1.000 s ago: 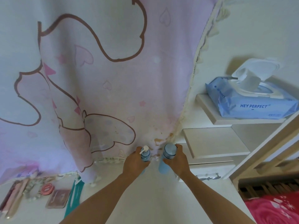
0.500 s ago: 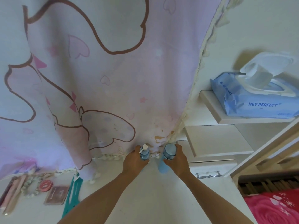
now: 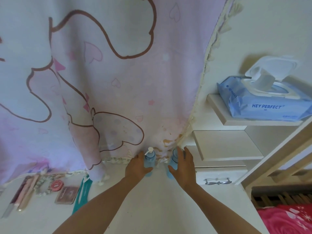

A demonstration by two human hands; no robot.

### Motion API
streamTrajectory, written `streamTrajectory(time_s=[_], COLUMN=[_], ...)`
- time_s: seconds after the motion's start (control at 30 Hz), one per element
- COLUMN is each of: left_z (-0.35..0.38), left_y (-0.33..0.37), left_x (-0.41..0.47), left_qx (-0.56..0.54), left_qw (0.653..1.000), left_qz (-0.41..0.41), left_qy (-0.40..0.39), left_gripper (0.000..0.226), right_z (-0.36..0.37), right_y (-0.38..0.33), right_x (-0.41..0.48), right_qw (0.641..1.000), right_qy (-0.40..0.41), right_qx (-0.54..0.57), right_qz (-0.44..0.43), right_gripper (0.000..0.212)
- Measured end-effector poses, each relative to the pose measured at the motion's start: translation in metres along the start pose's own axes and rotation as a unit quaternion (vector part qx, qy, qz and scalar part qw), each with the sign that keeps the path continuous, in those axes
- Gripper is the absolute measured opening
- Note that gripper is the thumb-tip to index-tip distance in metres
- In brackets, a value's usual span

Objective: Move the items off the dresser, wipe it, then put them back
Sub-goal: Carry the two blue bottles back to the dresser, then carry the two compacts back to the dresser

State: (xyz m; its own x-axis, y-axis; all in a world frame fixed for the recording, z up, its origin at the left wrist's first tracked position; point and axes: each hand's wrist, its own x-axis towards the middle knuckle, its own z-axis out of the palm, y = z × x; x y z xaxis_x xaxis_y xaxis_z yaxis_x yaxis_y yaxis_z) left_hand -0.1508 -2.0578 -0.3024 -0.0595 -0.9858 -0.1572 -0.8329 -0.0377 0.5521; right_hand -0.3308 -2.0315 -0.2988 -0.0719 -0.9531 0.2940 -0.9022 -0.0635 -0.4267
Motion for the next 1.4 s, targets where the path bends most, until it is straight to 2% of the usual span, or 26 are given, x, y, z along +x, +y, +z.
streamTrajectory(time_s=[0.1, 0.2, 0.33, 0.53, 0.67, 0.77, 0.93, 1.17, 1.27, 1.4], left_z=[-0.003, -0.008, -0.014, -0.018, -0.022, -0.026, -0.038, -0.057, -0.064, -0.075], left_y=[-0.011, -0.026, -0.047, -0.085, -0.122, -0.147, -0.171, -0.207, -0.215, -0.217], left_x=[-0.014, -0.033, -0.065, -0.145, -0.219, -0.264, -0.347, -0.537, -0.639, -0.763], left_qx=[0.055, 0.098, 0.131, 0.134, 0.154, 0.143, 0.114, 0.074, 0.058, 0.063], left_qw=[0.998, 0.994, 0.988, 0.973, 0.952, 0.931, 0.9, 0.841, 0.802, 0.729], left_qz=[-0.008, -0.019, -0.054, -0.137, -0.233, -0.304, -0.371, -0.438, -0.473, -0.534], left_qy=[0.01, 0.035, 0.059, 0.125, 0.123, 0.143, 0.199, 0.308, 0.36, 0.424], left_gripper=[0.072, 0.064, 0.051, 0.041, 0.052, 0.042, 0.039, 0.038, 0.039, 0.038], right_z=[0.001, 0.008, 0.029, 0.063, 0.084, 0.082, 0.074, 0.038, 0.021, -0.012], right_y=[-0.007, -0.017, -0.032, -0.063, -0.092, -0.126, -0.193, -0.284, -0.321, -0.389], right_x=[-0.006, -0.014, -0.033, -0.068, -0.103, -0.125, -0.171, -0.318, -0.394, -0.485], right_qw=[0.993, 0.98, 0.972, 0.942, 0.92, 0.907, 0.861, 0.808, 0.781, 0.72], right_qy=[0.036, 0.043, -0.009, -0.113, -0.184, -0.221, -0.22, -0.159, -0.157, -0.166], right_qx=[-0.065, -0.081, -0.082, -0.076, -0.05, -0.009, -0.028, 0.005, 0.047, 0.104], right_qz=[-0.092, -0.179, -0.222, -0.307, -0.342, -0.358, -0.457, -0.567, -0.602, -0.666], right_gripper=[0.089, 0.083, 0.088, 0.076, 0.068, 0.057, 0.054, 0.046, 0.02, 0.025])
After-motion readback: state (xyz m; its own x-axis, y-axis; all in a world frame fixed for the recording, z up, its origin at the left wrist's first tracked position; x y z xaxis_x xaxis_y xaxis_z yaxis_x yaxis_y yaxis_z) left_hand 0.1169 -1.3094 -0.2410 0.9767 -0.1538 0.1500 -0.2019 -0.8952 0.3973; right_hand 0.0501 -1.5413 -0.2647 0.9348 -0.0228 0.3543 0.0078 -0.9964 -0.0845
